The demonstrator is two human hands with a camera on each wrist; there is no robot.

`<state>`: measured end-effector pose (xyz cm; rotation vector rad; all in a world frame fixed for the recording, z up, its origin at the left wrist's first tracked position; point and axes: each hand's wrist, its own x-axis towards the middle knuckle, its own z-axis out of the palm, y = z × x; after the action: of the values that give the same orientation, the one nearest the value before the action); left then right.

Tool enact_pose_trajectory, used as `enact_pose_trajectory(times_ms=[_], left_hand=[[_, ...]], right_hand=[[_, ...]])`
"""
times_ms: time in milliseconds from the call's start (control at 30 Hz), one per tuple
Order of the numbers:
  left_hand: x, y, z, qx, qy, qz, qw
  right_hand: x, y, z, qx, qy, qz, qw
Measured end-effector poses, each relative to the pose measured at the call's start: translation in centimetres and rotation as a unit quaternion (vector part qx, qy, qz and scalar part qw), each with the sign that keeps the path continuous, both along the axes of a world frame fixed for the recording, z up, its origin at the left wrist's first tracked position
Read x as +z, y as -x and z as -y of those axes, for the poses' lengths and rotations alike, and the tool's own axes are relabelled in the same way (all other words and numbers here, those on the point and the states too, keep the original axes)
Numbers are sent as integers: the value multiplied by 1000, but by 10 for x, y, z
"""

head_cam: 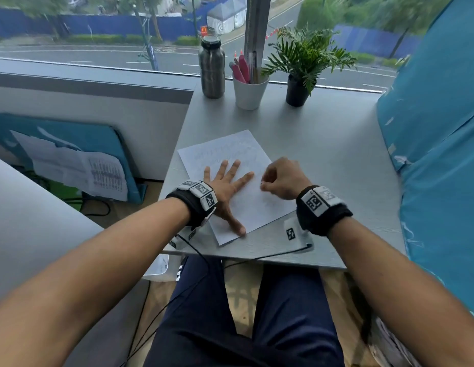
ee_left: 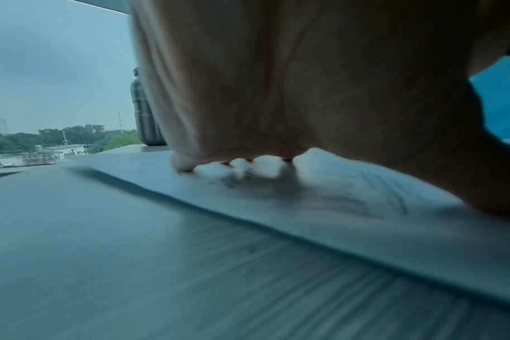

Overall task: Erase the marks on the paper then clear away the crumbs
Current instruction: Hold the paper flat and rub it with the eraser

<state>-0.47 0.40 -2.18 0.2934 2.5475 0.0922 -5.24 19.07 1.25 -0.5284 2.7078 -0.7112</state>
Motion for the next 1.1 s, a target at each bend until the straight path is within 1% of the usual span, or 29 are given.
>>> enact_pose_trajectory(times_ms=[67, 133, 200, 233, 300, 367, 400, 433, 500, 600, 700, 767, 833, 933, 1033, 1100], left_hand=[[0, -2, 4, -14, -1, -7, 1000], [3, -3, 10, -27, 13, -24, 999], [7, -4, 11, -49, 31, -69, 996], [10, -6, 9, -81, 30, -100, 991], [11, -17, -3, -188, -15, -141, 972], [6, -32, -18, -296, -87, -118, 944], [2, -38, -22, -326, -113, -101, 933], [-2, -40, -23, -332, -124, -84, 931], [-4, -34, -15, -298, -119, -60, 945], [0, -13, 12, -206, -71, -55, 974], [1, -2, 32, -139, -39, -35, 989], [0, -1, 35, -113, -34, -30, 993], [-1, -3, 33, -94, -31, -33, 995], [-1, -4, 27, -70, -30, -25, 997], [0, -6, 25, -56, -30, -22, 998], [0, -6, 24, -53, -30, -19, 998]], right_hand=[[-1, 14, -16, -48, -24, 5, 999], [-5, 16, -25, -56, -35, 30, 997], [-7, 14, -27, -57, -30, 36, 997], [-7, 15, -27, -58, -26, 37, 997], [-6, 16, -26, -57, -23, 42, 997], [-5, 17, -27, -53, -22, 44, 997], [-6, 17, -28, -53, -21, 46, 997], [-6, 17, -28, -53, -18, 49, 997], [-7, 17, -29, -53, -14, 52, 997], [-5, 16, -29, -52, -17, 56, 997], [-1, 16, -25, -46, -35, 44, 997], [3, 14, -17, -41, -47, 16, 998], [7, 10, -5, -29, -31, -12, 999], [8, 7, 15, -4, -7, -22, 1000], [3, 10, 24, -31, -8, -37, 999], [-4, 1, 27, -51, 3, -53, 997]])
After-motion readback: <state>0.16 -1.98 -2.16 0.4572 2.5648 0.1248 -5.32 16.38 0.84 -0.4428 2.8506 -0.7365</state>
